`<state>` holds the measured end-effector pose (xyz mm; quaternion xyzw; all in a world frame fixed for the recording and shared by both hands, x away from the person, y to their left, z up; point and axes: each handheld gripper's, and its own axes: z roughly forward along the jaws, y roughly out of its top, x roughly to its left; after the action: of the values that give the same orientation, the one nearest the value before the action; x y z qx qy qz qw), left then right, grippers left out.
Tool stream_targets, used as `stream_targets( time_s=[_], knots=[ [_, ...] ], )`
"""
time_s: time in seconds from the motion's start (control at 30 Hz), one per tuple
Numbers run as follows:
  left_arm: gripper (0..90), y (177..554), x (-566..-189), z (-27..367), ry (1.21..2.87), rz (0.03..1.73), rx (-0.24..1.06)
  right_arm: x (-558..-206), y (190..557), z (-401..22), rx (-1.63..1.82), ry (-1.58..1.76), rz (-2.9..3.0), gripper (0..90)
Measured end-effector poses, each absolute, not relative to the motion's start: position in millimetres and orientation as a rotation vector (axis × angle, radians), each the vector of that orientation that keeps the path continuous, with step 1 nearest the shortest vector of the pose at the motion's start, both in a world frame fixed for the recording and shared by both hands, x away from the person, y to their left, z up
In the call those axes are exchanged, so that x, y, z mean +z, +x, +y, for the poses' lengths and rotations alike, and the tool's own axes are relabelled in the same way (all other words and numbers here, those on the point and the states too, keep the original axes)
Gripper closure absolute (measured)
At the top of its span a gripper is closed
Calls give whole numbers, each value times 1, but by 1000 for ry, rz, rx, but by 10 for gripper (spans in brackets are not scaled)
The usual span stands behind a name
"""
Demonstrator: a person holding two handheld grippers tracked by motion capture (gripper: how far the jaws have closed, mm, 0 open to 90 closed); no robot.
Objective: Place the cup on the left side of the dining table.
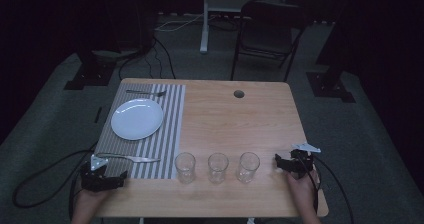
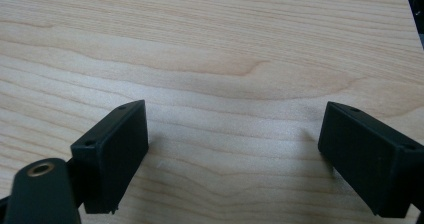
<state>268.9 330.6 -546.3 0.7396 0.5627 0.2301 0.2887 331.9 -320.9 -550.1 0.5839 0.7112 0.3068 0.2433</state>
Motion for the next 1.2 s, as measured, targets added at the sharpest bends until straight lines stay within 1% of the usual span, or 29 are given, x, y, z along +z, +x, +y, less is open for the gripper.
stream_targets(
  time_s=[0.7,0.87,1.2],
  knots=[
    [3,268,-545,331,1986,1494,605,-550,330,-321,834,1603,1935,122],
    [15,266,-545,330,2001,1448,589,-550,330,-321,834,1603,1935,122],
    [15,264,-544,335,1970,1415,532,-550,330,-321,834,1603,1935,122]
  ],
)
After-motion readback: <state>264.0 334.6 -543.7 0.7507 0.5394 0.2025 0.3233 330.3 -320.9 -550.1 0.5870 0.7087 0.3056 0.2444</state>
